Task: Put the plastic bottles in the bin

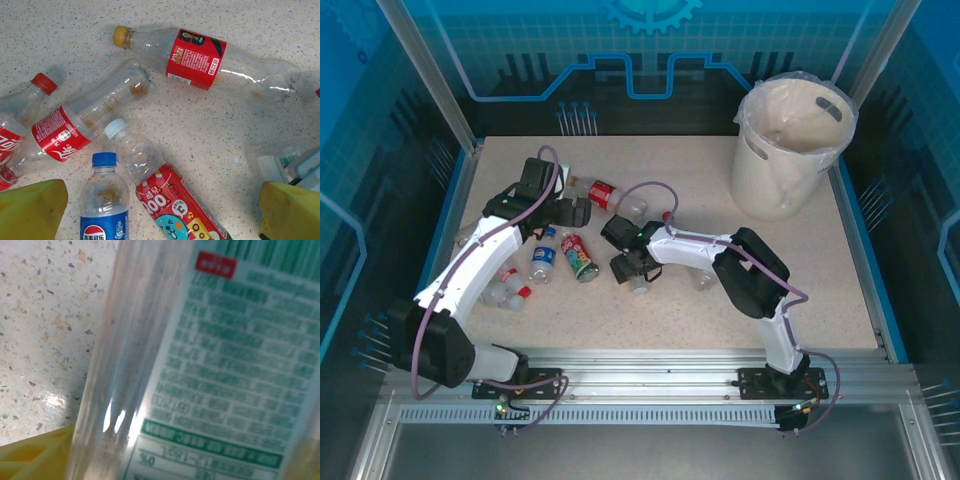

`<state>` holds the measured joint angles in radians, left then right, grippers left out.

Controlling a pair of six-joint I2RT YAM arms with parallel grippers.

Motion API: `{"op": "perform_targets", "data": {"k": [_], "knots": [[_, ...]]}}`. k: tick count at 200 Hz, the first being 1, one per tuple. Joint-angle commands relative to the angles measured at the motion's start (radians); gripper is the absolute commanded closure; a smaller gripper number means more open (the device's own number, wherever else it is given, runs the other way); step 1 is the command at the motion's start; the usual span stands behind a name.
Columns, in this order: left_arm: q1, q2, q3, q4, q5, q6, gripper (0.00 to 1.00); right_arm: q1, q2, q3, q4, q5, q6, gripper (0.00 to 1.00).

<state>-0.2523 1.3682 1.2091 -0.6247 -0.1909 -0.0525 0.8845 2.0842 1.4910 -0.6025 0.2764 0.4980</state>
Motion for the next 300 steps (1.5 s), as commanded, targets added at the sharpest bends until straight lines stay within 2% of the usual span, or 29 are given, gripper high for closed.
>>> {"op": "perform_targets", "data": {"k": [1, 35, 97, 143, 155, 181, 214, 238, 300], "knots": [[0.005, 0.005, 0.028, -0.020, -0.004, 0.003, 0.01, 0.001, -0.009, 0.015, 0.017, 0.042, 0.007, 0.25], [0.005, 0.005, 0.028, -0.019, -0.001, 0.003, 0.01, -0.004, -0.070, -0.014, 0.034, 0.049, -0.008, 0.40], [0.005, 0.005, 0.026, -0.019, -0.003, 0.010, 0.01, -0.017, -0.254, 0.000, 0.013, 0.023, -0.098, 0.47], [0.005, 0.006, 0.027, -0.017, 0.000, 0.012, 0.01, -0.130, -0.460, 0.040, 0.007, -0.005, -0.251, 0.60], [0.005, 0.007, 0.027, -0.017, 0.002, 0.012, 0.01, -0.176, -0.503, 0.067, 0.002, -0.020, -0.299, 0.69], [0.004, 0.007, 0.026, -0.018, 0.004, 0.011, 0.01, -0.281, -0.556, 0.139, -0.014, -0.025, -0.394, 1.00], [0.004, 0.008, 0.026, -0.018, 0.006, 0.011, 0.01, -0.435, -0.581, 0.228, -0.001, -0.068, -0.454, 1.00], [0.004, 0.009, 0.025, -0.018, 0.009, 0.009, 0.01, -0.551, -0.577, 0.250, 0.085, -0.064, -0.457, 1.00], [-0.001, 0.013, 0.020, -0.009, 0.015, 0.007, 0.01, -0.782, -0.456, 0.319, 0.248, -0.047, -0.436, 1.00]]}}
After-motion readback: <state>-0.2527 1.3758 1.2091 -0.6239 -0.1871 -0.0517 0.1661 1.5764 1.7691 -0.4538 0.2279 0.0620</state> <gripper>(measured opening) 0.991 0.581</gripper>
